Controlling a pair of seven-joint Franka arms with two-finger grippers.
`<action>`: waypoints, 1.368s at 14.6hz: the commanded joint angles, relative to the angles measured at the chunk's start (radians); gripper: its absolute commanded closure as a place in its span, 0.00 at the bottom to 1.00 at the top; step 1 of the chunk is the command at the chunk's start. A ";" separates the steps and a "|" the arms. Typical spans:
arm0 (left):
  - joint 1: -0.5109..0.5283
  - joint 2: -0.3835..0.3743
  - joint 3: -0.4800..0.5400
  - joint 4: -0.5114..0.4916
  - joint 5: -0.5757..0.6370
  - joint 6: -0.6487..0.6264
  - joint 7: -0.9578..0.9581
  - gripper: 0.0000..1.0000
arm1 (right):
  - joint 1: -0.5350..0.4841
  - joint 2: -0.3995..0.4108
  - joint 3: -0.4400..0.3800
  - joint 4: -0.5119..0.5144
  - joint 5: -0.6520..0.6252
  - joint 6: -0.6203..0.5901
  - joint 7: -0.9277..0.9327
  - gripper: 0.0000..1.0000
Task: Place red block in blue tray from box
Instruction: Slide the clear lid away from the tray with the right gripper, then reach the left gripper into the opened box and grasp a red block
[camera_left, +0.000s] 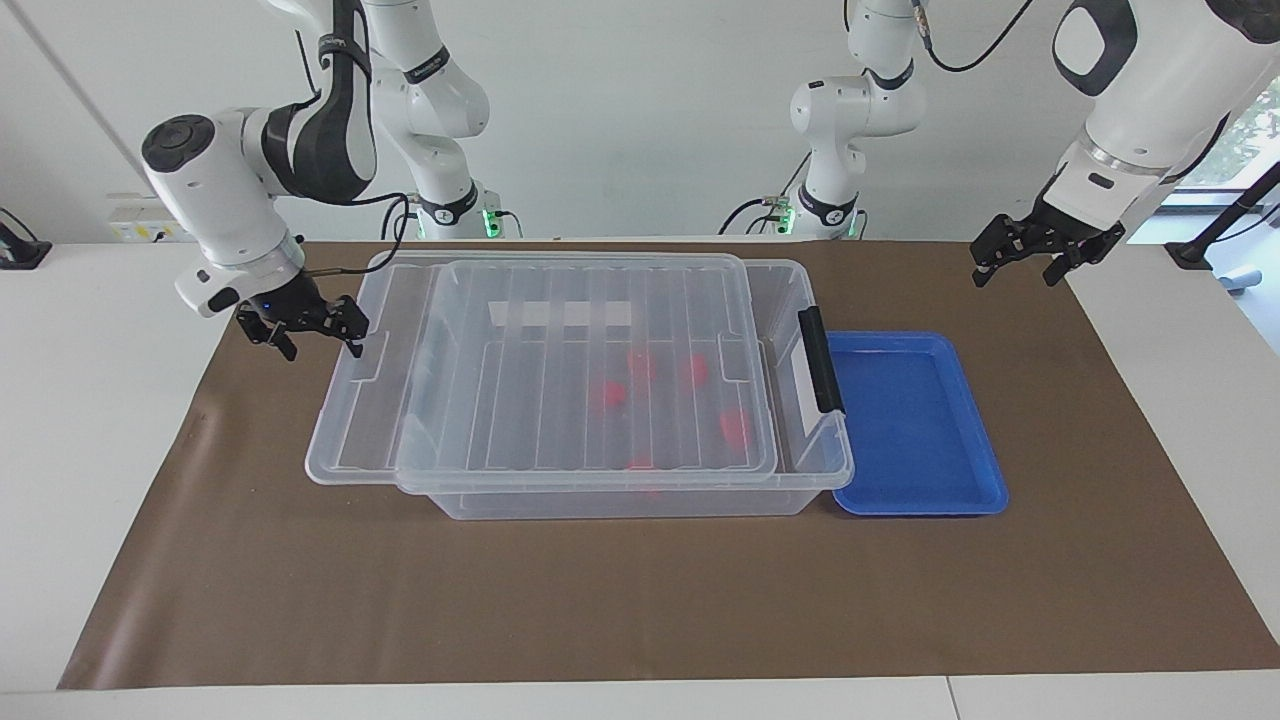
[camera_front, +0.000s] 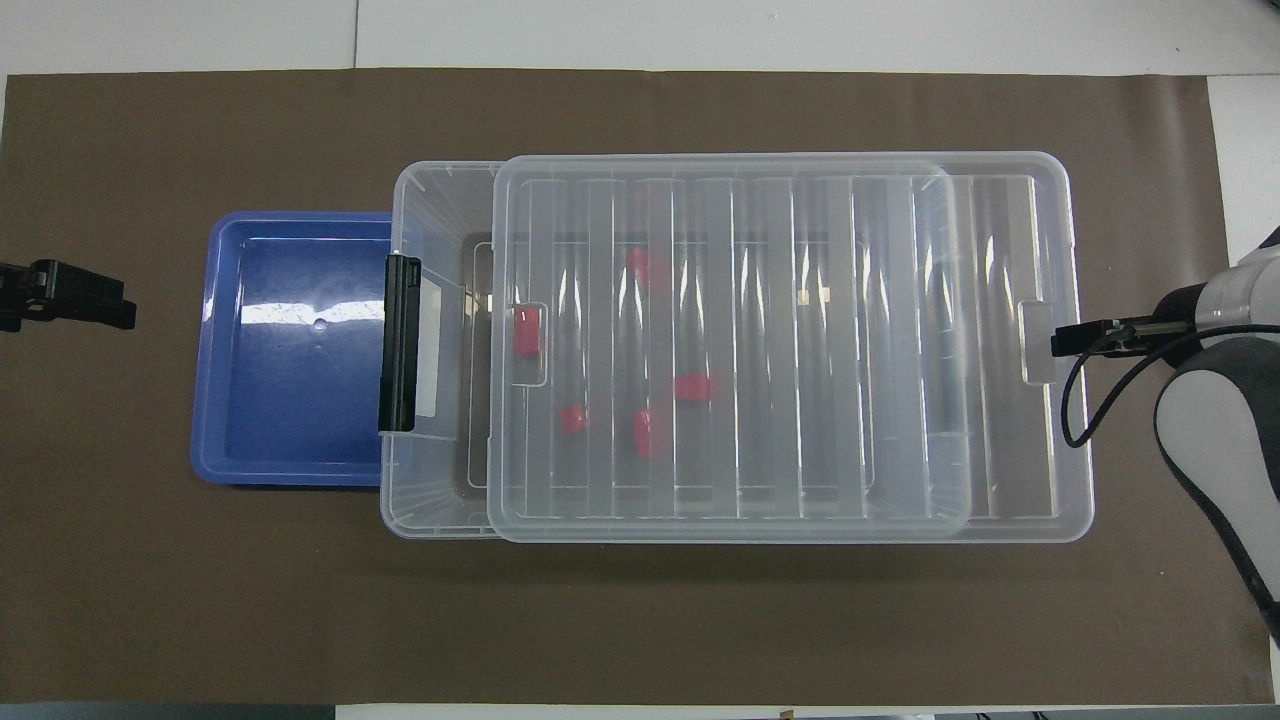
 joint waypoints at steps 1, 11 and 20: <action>0.005 -0.008 -0.003 -0.001 0.021 -0.003 0.004 0.00 | -0.057 -0.006 0.006 -0.013 0.001 0.024 -0.083 0.00; -0.007 -0.009 -0.004 -0.001 0.021 -0.005 0.001 0.00 | -0.168 0.008 0.003 0.017 -0.001 0.010 -0.281 0.00; -0.204 -0.034 -0.015 -0.107 0.019 0.141 -0.178 0.00 | -0.208 0.011 0.001 0.024 0.001 0.012 -0.358 0.00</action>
